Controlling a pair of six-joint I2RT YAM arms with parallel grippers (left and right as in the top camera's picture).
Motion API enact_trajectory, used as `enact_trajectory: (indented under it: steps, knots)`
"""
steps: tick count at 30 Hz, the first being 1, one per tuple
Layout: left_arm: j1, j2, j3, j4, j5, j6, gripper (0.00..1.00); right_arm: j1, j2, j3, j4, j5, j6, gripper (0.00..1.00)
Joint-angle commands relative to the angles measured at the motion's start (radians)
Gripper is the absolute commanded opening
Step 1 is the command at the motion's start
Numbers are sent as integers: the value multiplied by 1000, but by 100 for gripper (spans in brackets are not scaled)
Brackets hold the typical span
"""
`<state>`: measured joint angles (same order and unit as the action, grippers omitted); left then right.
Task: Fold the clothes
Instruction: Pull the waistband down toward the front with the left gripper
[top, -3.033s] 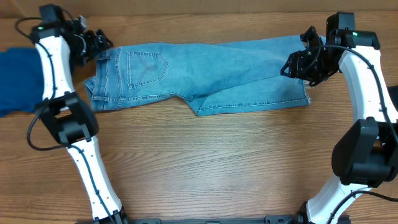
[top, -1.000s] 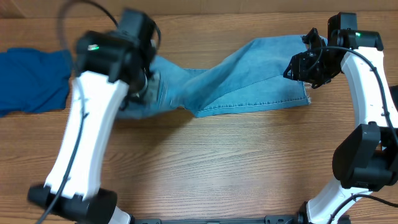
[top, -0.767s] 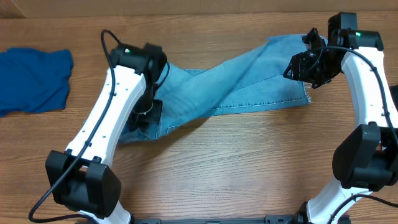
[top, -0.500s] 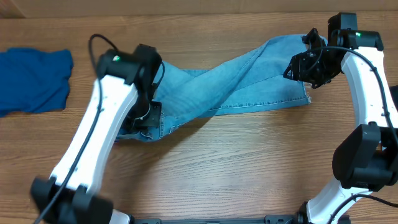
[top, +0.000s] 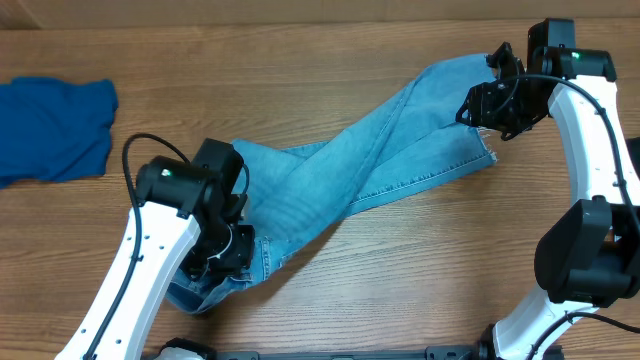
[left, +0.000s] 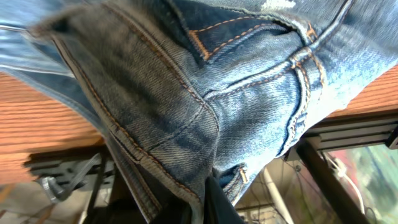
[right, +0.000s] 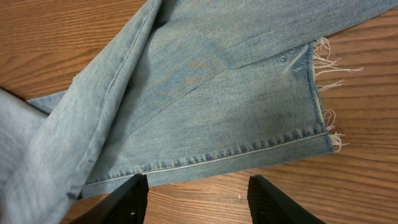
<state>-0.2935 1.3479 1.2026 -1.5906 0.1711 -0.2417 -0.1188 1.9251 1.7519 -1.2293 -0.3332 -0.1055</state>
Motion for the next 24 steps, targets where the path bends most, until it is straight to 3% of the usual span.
enact_trajectory:
  steps: [1,3,7,13,18,24]
  knots:
    - [-14,-21,-27,29,104,0,6,0,-37,10,4,2,-5,56]
    - [-27,-20,-27,27,142,10,9,0,-37,10,4,2,-6,56]
    - [-47,-20,-27,17,106,-6,26,0,-37,10,5,2,-6,56]
    - [9,-21,10,57,-194,-183,41,0,-37,10,12,2,-6,56]
    - [77,-21,82,123,-233,-210,33,0,-37,10,11,2,-6,56]
    - [-27,-21,96,117,-43,-211,18,0,-37,10,6,2,-6,56]
